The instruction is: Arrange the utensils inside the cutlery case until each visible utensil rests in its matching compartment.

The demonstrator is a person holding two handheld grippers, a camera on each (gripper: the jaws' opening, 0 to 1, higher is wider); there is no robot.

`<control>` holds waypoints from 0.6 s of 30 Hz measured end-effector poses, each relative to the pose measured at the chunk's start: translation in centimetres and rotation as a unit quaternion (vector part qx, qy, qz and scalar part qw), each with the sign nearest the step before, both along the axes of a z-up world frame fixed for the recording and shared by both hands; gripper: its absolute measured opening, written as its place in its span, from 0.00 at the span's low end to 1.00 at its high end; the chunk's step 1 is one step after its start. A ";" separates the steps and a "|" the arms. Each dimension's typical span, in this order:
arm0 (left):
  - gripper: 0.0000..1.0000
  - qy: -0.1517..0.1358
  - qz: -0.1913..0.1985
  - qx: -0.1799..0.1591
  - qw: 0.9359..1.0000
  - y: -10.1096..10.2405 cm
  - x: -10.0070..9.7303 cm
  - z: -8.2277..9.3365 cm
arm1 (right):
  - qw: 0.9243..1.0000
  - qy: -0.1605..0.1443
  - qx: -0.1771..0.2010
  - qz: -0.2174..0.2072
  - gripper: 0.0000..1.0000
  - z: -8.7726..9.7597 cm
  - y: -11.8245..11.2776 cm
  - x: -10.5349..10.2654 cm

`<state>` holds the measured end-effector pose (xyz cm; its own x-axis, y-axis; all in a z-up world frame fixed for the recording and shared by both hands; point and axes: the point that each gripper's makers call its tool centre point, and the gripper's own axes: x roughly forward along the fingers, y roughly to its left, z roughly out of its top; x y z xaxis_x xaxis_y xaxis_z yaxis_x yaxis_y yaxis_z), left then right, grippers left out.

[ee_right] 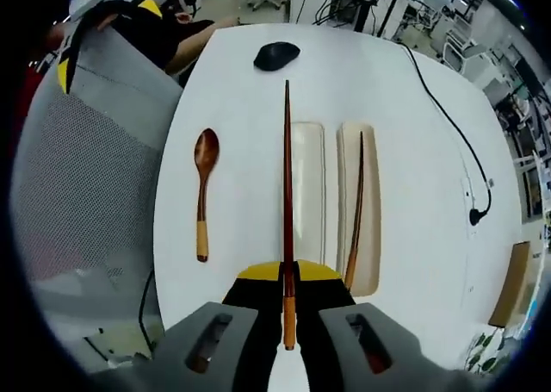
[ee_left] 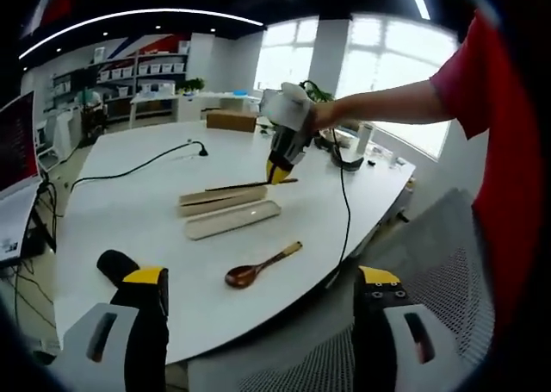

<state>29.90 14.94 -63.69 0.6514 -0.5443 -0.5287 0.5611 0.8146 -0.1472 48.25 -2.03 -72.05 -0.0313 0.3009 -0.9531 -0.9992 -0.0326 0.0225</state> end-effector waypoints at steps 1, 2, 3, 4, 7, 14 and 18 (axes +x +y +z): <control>0.90 0.000 0.000 0.000 1.000 0.0 0.0 0.0 | 1.000 -0.003 0.000 -0.001 0.01 0.1 0.0 0.4; 0.90 0.001 0.000 0.000 1.000 0.0 0.0 0.0 | 1.000 -0.004 0.000 -0.002 0.01 0.1 0.0 0.7; 0.89 0.002 -0.001 0.000 1.000 0.0 0.0 -0.1 | 1.000 -0.006 -0.003 -0.003 0.01 0.1 0.0 0.8; 0.89 0.003 -0.001 0.001 1.000 0.1 -0.1 -0.1 | 1.000 -0.008 -0.004 -0.006 0.01 0.1 0.0 1.2; 0.89 0.001 0.002 0.002 1.000 0.2 0.0 -0.1 | 1.000 -0.013 0.004 -0.024 0.01 0.5 0.3 2.2; 0.88 0.001 0.007 0.000 1.000 0.4 -0.1 0.0 | 1.000 -0.013 0.005 -0.026 0.01 1.6 0.4 3.3; 0.85 0.008 0.002 0.002 1.000 0.3 -0.3 -0.2 | 0.999 -0.022 0.003 -0.026 0.01 2.0 0.6 4.5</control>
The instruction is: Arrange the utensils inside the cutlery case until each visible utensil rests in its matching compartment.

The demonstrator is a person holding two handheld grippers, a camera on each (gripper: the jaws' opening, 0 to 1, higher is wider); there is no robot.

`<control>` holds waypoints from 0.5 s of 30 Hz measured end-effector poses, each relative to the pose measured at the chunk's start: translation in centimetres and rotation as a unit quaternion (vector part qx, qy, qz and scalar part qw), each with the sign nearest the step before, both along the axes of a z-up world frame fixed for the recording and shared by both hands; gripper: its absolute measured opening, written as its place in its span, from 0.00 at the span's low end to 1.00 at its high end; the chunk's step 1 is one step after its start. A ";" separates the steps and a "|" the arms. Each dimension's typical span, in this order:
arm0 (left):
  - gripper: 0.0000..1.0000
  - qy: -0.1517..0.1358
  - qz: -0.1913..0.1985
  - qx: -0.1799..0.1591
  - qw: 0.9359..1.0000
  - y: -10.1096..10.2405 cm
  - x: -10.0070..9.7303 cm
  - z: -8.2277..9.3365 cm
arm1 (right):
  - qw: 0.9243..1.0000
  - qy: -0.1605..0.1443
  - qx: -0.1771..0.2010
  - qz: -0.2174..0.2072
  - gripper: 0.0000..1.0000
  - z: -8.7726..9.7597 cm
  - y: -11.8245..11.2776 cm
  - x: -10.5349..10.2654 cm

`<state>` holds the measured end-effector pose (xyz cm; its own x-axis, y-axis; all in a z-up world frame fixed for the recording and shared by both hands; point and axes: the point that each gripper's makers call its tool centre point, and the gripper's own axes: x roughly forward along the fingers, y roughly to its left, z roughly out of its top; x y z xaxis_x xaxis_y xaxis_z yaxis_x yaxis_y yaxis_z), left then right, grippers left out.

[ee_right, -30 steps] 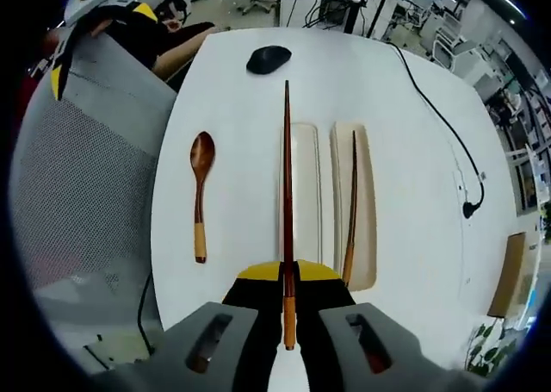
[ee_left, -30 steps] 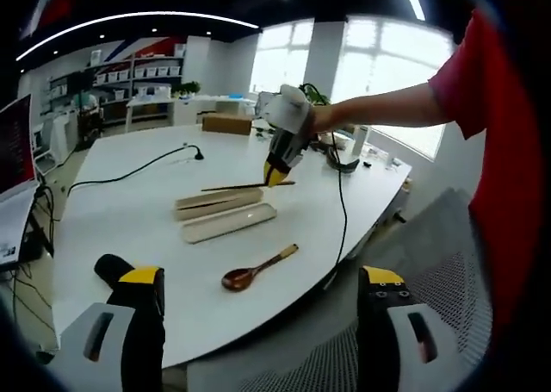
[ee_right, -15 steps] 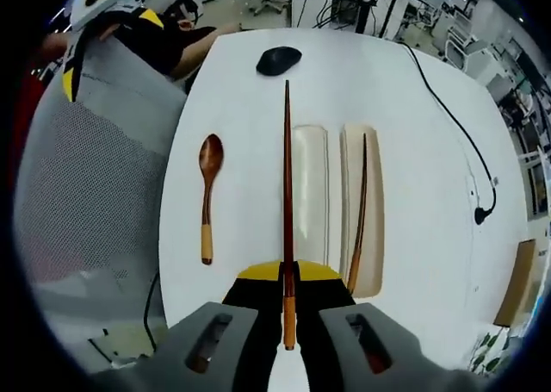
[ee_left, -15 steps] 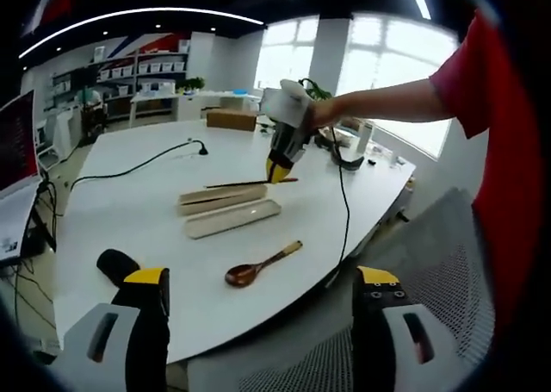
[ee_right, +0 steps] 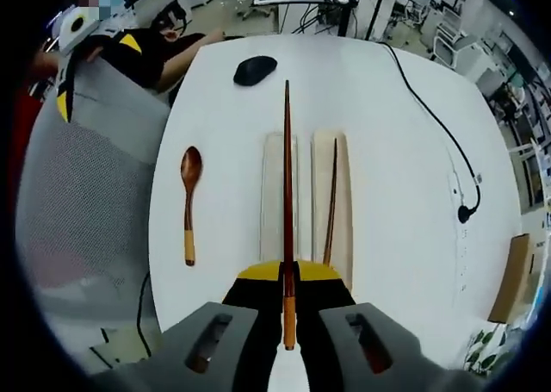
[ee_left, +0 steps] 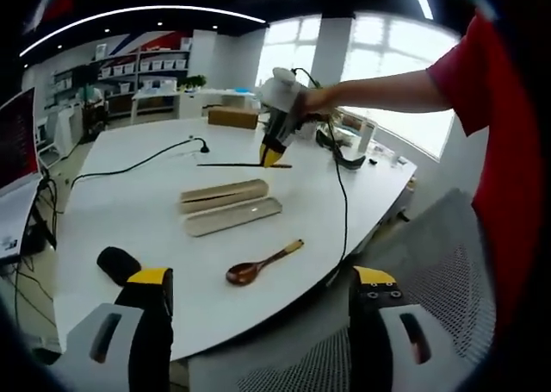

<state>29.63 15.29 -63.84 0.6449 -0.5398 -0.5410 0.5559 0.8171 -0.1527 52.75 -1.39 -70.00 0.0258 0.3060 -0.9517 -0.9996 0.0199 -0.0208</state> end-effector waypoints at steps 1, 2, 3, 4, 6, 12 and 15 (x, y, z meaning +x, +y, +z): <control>0.84 0.001 -0.001 0.003 1.000 0.0 -0.1 -0.1 | 1.000 -0.002 0.000 -0.004 0.01 0.1 0.1 0.3; 0.84 0.002 -0.001 0.006 1.000 0.1 -0.1 -0.1 | 1.000 -0.005 0.001 -0.008 0.01 0.1 0.3 0.9; 0.84 0.002 -0.002 0.013 1.000 0.1 -0.1 -0.2 | 1.000 -0.005 0.002 -0.009 0.01 0.2 0.4 1.1; 0.84 0.002 -0.003 0.017 1.000 0.2 -0.1 -0.3 | 1.000 -0.003 0.002 -0.010 0.01 0.2 0.6 1.4; 0.85 0.005 -0.005 0.018 1.000 0.1 -0.2 -0.4 | 1.000 0.011 -0.006 0.003 0.01 0.2 0.8 1.6; 0.84 0.010 -0.007 0.018 1.000 0.0 -0.3 -0.5 | 0.999 0.037 0.001 -0.026 0.01 2.0 1.9 3.9; 0.84 0.011 -0.006 0.018 1.000 0.1 -0.3 -0.5 | 0.999 0.037 0.000 -0.024 0.01 1.8 2.4 4.1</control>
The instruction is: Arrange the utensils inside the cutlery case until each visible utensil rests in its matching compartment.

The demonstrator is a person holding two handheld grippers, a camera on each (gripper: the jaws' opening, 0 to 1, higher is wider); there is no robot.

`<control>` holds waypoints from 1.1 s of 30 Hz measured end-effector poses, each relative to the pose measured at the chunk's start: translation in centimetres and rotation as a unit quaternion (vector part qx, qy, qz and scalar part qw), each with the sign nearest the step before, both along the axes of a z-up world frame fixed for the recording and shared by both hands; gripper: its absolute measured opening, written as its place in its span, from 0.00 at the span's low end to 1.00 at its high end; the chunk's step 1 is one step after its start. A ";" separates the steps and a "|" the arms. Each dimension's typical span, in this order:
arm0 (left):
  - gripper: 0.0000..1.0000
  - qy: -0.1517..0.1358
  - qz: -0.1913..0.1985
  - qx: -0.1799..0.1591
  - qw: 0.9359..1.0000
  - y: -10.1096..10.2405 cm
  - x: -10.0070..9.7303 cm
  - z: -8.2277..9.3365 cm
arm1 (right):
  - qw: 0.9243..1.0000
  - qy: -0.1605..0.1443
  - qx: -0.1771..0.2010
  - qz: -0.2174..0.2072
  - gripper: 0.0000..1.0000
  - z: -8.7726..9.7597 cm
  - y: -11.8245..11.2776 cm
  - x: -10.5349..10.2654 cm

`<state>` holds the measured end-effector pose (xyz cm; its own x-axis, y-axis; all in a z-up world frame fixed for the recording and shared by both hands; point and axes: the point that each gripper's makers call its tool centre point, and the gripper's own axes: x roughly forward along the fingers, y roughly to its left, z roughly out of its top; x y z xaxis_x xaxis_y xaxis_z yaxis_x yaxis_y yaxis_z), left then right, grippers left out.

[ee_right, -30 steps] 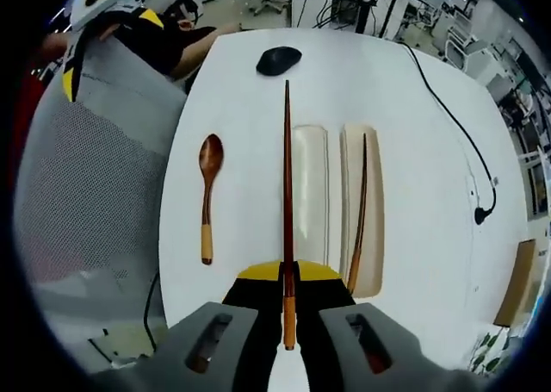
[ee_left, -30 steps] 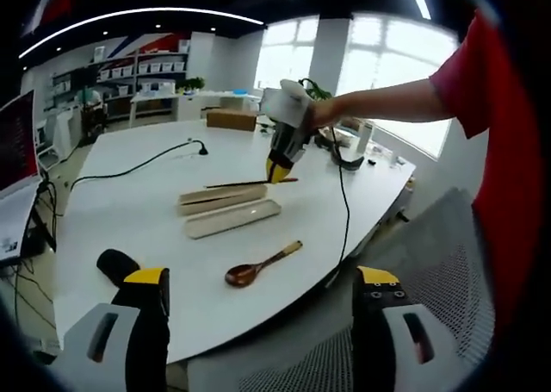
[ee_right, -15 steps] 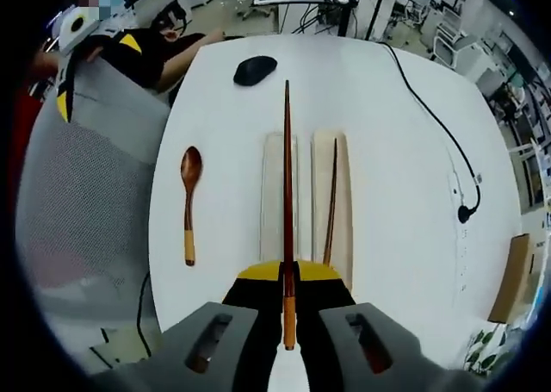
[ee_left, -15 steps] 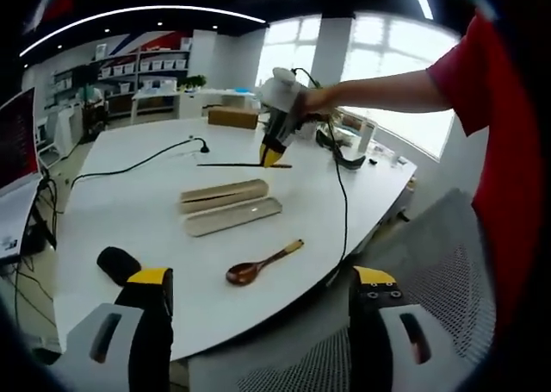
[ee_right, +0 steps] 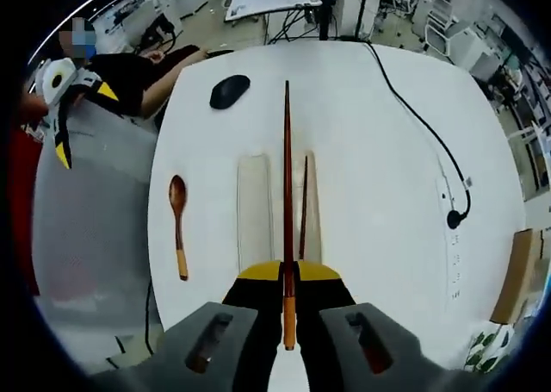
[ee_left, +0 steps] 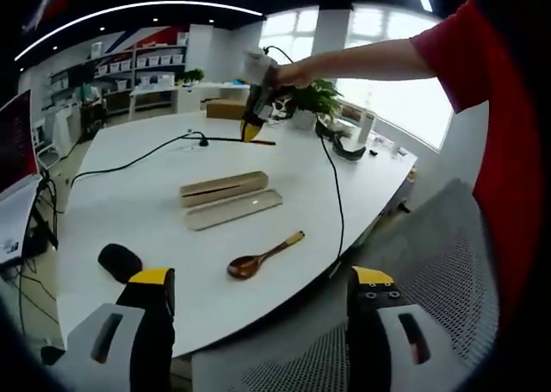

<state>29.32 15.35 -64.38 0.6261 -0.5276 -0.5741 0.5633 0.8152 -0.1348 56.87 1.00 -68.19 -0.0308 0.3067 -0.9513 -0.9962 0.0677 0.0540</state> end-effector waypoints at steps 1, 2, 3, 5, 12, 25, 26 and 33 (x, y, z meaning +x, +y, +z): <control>0.84 0.000 0.000 0.000 1.000 0.0 0.0 0.0 | 1.000 -0.002 -0.004 0.003 0.01 -0.2 0.0 0.0; 0.84 0.000 0.000 0.000 1.000 0.0 0.0 0.0 | 1.000 -0.004 -0.005 0.008 0.01 -0.3 0.0 0.0; 0.84 -0.001 0.001 0.000 1.000 0.0 0.1 0.0 | 1.000 -0.004 -0.004 0.008 0.01 -0.6 0.1 0.1; 0.83 -0.001 0.002 -0.001 1.000 0.1 0.1 0.0 | 1.000 -0.012 0.005 0.001 0.01 -1.0 0.5 0.7; 0.83 0.001 0.006 0.000 1.000 0.2 0.2 -0.1 | 1.000 -0.011 0.016 -0.019 0.01 -3.8 1.0 1.5; 0.81 0.007 0.002 0.001 1.000 -0.2 0.1 -0.2 | 0.998 -0.061 0.008 -0.021 0.01 -8.2 0.8 3.2; 0.81 0.006 0.002 0.001 1.000 -0.2 0.2 -0.2 | 0.998 -0.058 0.010 -0.026 0.01 -8.1 0.9 3.0; 0.79 0.008 0.007 -0.002 1.000 -0.1 0.3 -0.2 | 0.998 -0.060 0.021 -0.026 0.01 -9.2 1.2 2.2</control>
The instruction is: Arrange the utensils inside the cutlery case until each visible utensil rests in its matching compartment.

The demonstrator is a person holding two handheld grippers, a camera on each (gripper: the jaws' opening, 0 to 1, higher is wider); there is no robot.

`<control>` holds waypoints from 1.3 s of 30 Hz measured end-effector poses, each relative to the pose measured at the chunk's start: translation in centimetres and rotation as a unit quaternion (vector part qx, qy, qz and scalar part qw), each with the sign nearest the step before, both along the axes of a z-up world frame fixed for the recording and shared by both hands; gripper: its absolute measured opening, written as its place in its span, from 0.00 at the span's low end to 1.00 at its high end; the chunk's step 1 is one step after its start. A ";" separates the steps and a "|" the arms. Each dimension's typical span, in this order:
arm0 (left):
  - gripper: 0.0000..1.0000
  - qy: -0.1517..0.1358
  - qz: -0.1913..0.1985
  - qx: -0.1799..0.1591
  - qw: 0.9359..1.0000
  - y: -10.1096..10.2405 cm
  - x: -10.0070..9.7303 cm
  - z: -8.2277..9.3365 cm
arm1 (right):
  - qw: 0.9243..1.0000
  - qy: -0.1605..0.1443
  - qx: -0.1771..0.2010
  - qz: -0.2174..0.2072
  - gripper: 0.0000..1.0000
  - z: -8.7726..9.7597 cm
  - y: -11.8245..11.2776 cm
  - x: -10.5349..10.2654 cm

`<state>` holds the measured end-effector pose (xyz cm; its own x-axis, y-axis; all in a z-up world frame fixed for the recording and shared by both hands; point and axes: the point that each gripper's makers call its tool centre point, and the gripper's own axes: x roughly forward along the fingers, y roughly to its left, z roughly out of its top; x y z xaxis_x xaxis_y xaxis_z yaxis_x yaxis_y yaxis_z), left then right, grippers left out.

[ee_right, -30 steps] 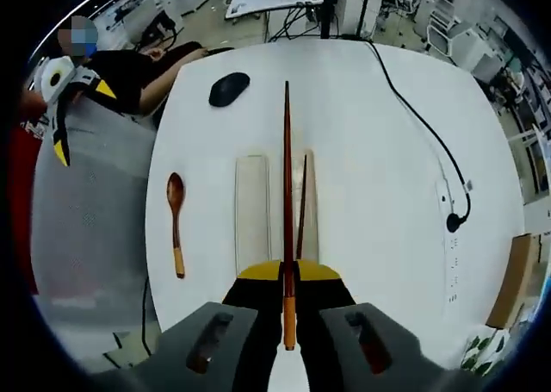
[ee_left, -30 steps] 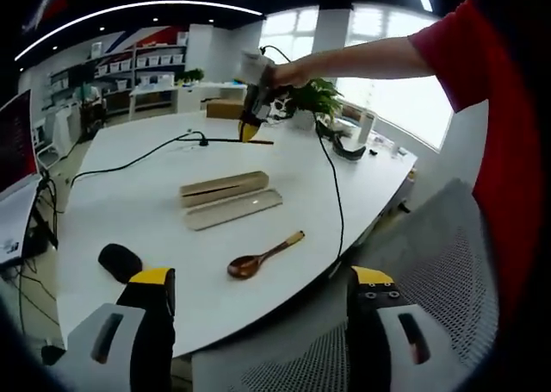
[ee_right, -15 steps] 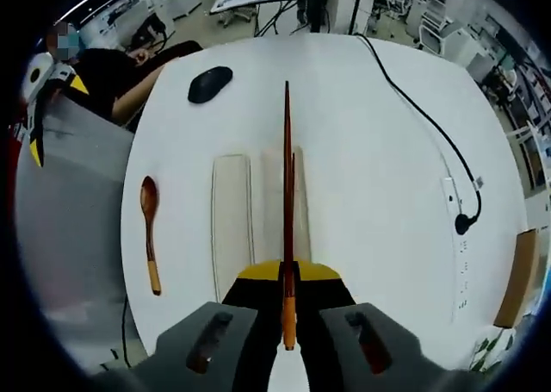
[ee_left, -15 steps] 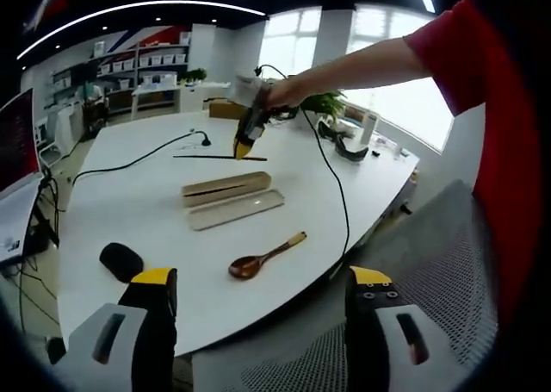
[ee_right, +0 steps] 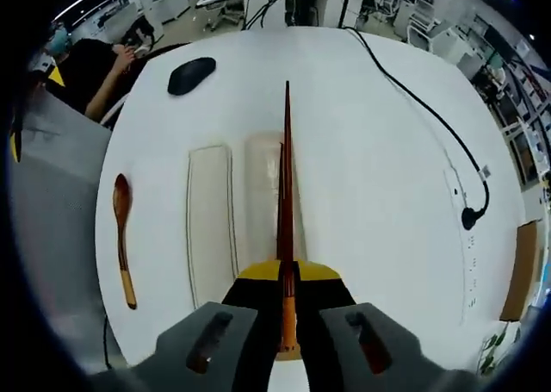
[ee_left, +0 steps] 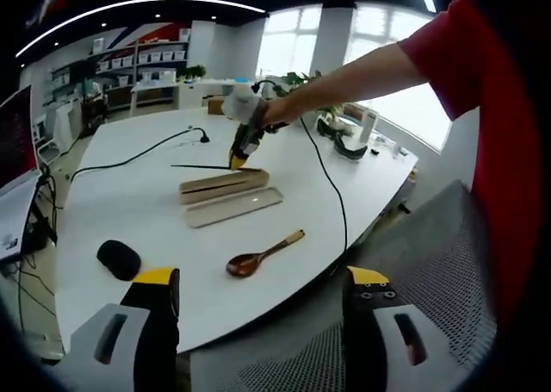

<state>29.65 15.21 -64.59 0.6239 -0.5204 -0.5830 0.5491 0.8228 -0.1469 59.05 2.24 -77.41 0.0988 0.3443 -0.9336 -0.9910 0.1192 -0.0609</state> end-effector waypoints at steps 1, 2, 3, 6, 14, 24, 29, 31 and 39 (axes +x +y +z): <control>0.78 0.000 0.000 -0.002 1.000 0.0 0.0 0.0 | 1.000 -0.002 -0.002 -0.003 0.01 -0.2 -0.1 -0.1; 0.77 -0.001 0.000 -0.004 1.000 0.0 0.0 0.1 | 1.000 -0.002 -0.003 -0.003 0.01 -0.2 0.0 0.0; 0.77 -0.001 0.000 -0.004 1.000 -0.1 0.0 0.1 | 1.000 -0.005 -0.003 -0.002 0.01 -0.2 0.1 0.1; 0.77 0.000 0.003 -0.006 1.000 0.0 0.1 0.1 | 1.000 -0.011 -0.014 -0.011 0.01 -0.7 -0.2 0.5; 0.77 0.011 0.010 -0.008 1.000 0.1 0.2 -0.2 | 1.000 0.000 -0.028 -0.008 0.01 -2.0 -0.3 -0.1; 0.77 0.011 0.009 -0.004 1.000 0.0 0.3 -0.2 | 0.999 0.010 -0.052 -0.006 0.01 -3.8 -2.0 -0.2; 0.76 0.012 0.008 -0.004 1.000 0.0 0.3 -0.3 | 0.998 0.014 -0.053 -0.008 0.01 -3.8 -1.8 0.3; 0.76 0.011 0.007 -0.004 1.000 0.0 0.3 -0.3 | 0.998 0.014 -0.055 -0.004 0.01 -3.7 -1.7 0.2; 0.76 0.012 0.005 -0.003 1.000 0.0 0.2 -0.4 | 0.998 -0.003 -0.068 0.006 0.00 -3.4 -1.9 0.7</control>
